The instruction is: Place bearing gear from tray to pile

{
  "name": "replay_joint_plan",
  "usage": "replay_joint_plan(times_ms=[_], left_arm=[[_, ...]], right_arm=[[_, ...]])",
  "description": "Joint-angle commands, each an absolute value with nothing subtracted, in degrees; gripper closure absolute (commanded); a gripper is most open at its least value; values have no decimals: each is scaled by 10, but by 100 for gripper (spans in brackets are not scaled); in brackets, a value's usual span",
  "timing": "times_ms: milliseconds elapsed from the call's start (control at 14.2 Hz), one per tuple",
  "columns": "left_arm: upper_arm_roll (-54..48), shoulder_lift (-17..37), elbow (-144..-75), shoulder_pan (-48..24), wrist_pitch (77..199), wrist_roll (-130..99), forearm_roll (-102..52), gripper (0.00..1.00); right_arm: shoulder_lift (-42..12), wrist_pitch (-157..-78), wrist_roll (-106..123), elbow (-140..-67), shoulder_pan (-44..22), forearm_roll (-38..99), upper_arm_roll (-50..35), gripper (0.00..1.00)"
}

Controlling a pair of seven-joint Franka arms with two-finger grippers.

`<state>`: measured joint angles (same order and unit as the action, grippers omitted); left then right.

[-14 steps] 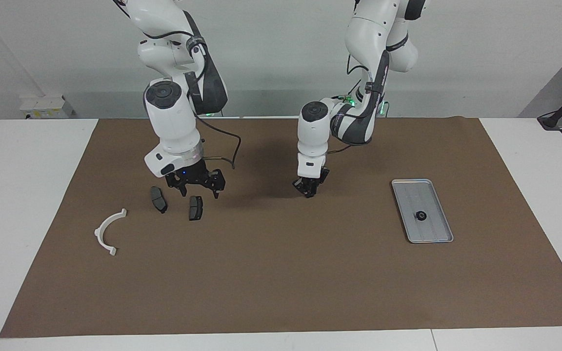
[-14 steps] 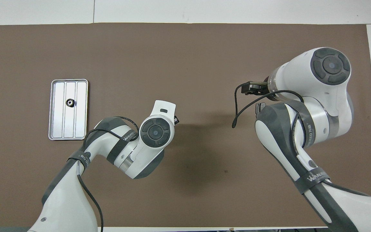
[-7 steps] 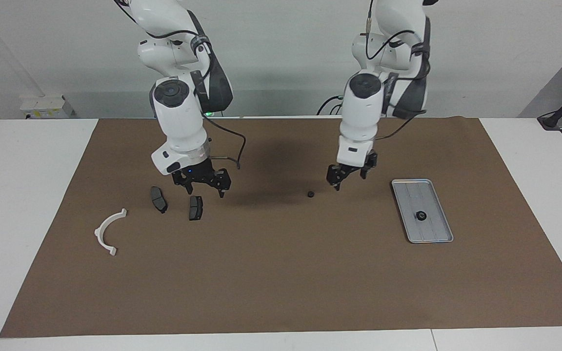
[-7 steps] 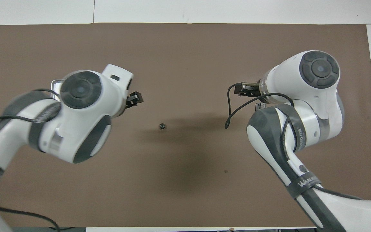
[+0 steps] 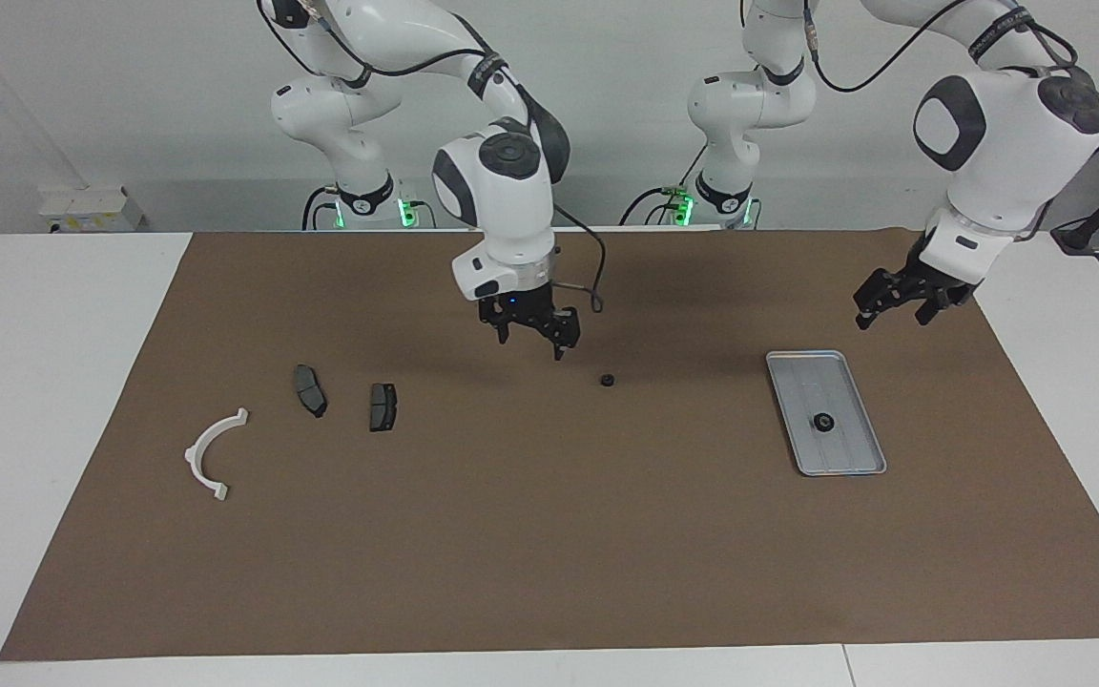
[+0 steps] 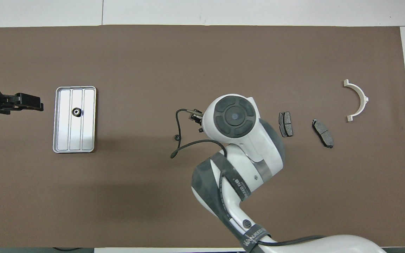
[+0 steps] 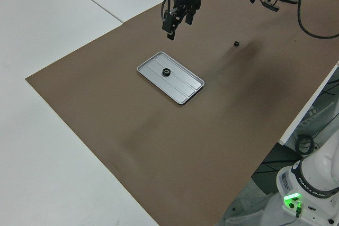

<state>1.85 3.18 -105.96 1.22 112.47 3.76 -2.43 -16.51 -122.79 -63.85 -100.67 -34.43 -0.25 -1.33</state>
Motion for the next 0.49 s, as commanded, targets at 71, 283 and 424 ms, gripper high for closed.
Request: replay_joint_plan(times_ms=[71, 283, 424], left_arm=[[11, 84, -1102, 14, 1247, 48, -33, 2], [11, 119, -1106, 14, 1281, 49, -33, 5], [11, 127, -1119, 13, 1302, 48, -33, 5]], right_arm=[[-237, -1228, -722, -943, -391, -24, -8, 0], [-317, -1233, -792, -895, -422, -77, -10, 0], [-336, -1236, -793, -893, -422, -78, -10, 0]])
